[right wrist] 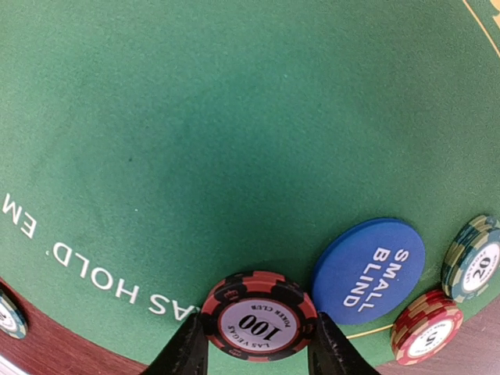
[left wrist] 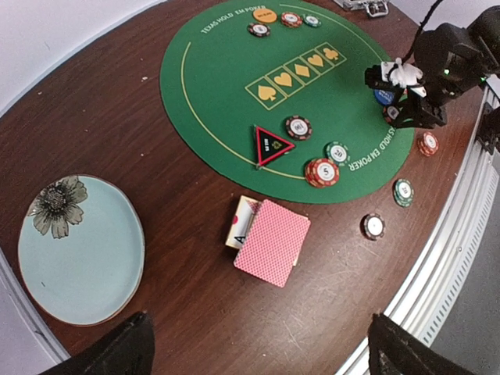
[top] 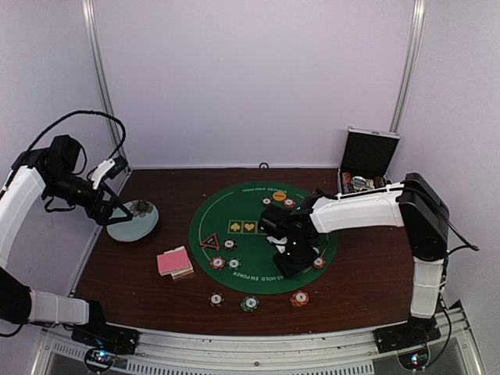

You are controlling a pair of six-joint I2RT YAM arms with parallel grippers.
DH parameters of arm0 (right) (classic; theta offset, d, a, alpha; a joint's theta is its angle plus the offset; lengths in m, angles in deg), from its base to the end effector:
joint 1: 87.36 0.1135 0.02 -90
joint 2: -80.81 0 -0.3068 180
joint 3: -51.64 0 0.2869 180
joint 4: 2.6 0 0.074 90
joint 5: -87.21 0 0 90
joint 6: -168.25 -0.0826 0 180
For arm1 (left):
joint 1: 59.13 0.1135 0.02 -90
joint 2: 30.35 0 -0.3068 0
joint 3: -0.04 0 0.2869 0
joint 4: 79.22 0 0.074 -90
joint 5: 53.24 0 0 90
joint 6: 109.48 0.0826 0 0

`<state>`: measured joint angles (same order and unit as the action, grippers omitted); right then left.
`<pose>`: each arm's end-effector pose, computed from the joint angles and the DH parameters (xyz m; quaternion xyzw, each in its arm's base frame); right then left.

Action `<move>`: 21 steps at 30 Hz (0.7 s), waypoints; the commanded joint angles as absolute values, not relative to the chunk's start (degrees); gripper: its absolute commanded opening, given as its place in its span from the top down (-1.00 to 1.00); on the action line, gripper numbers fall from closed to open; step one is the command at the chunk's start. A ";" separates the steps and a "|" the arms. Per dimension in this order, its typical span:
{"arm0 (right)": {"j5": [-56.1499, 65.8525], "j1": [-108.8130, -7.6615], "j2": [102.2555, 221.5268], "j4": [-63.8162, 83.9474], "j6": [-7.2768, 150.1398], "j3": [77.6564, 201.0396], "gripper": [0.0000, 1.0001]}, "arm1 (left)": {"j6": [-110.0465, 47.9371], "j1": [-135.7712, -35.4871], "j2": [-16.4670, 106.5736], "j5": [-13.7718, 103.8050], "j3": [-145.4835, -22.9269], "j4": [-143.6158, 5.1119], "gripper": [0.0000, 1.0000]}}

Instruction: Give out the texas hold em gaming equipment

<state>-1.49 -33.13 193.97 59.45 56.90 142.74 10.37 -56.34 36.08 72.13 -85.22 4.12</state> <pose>0.2455 0.3440 0.1321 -0.2832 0.9576 0.0404 0.0337 0.2318 -0.0366 0.3597 0.2826 0.8878 -0.2253 0.2850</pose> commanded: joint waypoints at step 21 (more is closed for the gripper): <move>5.84 -32.43 183.65 62.34 49.97 153.79 -0.67 | 17.53 -72.76 37.08 57.94 -70.45 -1.94 -0.95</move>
<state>2.01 -32.73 186.02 65.13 53.84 152.16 17.45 -70.27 36.91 60.92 -73.44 2.46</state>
